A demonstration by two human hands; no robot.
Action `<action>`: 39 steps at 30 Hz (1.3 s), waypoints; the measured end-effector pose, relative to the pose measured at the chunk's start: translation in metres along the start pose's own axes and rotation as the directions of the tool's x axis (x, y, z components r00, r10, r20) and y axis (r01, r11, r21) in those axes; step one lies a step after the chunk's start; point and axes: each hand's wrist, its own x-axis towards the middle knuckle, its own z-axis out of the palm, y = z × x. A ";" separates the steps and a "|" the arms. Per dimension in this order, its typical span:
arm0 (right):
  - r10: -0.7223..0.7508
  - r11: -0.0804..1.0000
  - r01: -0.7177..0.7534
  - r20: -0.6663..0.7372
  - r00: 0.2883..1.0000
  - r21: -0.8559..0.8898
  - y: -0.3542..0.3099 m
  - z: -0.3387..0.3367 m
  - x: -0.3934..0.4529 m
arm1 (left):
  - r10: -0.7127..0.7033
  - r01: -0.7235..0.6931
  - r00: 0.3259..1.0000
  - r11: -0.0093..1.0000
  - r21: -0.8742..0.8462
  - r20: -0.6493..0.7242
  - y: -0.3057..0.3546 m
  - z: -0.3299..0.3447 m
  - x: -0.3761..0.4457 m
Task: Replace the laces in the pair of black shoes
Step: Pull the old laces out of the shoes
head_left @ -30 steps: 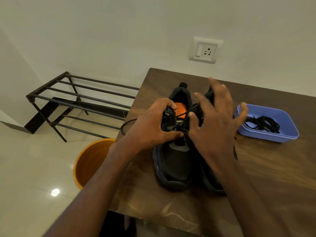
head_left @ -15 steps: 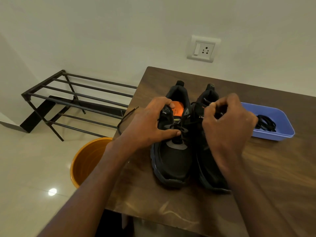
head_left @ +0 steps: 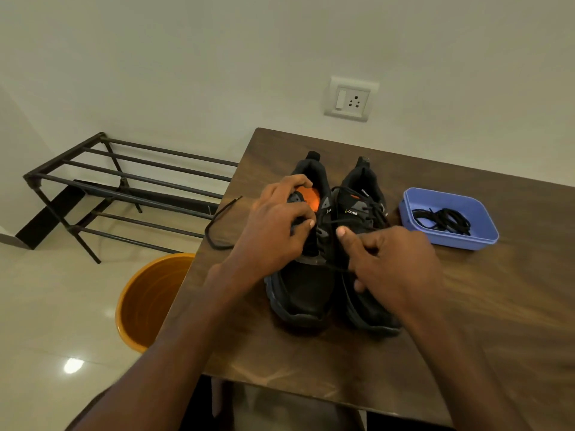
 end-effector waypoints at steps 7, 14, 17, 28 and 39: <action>-0.265 0.961 0.264 -0.003 0.964 -0.083 -0.010 0.013 0.005 | -0.029 0.030 0.995 0.999 0.015 -0.091 0.005 0.007 -0.002; -0.203 0.968 0.235 0.270 0.941 -0.092 -0.008 0.028 0.026 | -0.170 0.129 0.976 0.955 -0.267 -0.136 0.003 0.007 -0.003; -0.213 0.967 0.240 0.239 0.947 -0.090 -0.004 0.031 0.028 | -0.324 0.252 0.941 0.868 -0.427 -0.102 0.003 0.002 -0.005; -0.254 0.954 0.285 0.253 0.933 -0.091 0.001 0.036 0.037 | -0.093 0.095 0.995 0.980 0.173 -0.021 0.024 -0.010 0.006; -0.270 0.951 0.300 0.258 0.928 -0.082 0.005 0.035 0.039 | -0.284 0.228 0.958 0.848 -0.479 -0.048 0.015 -0.020 0.013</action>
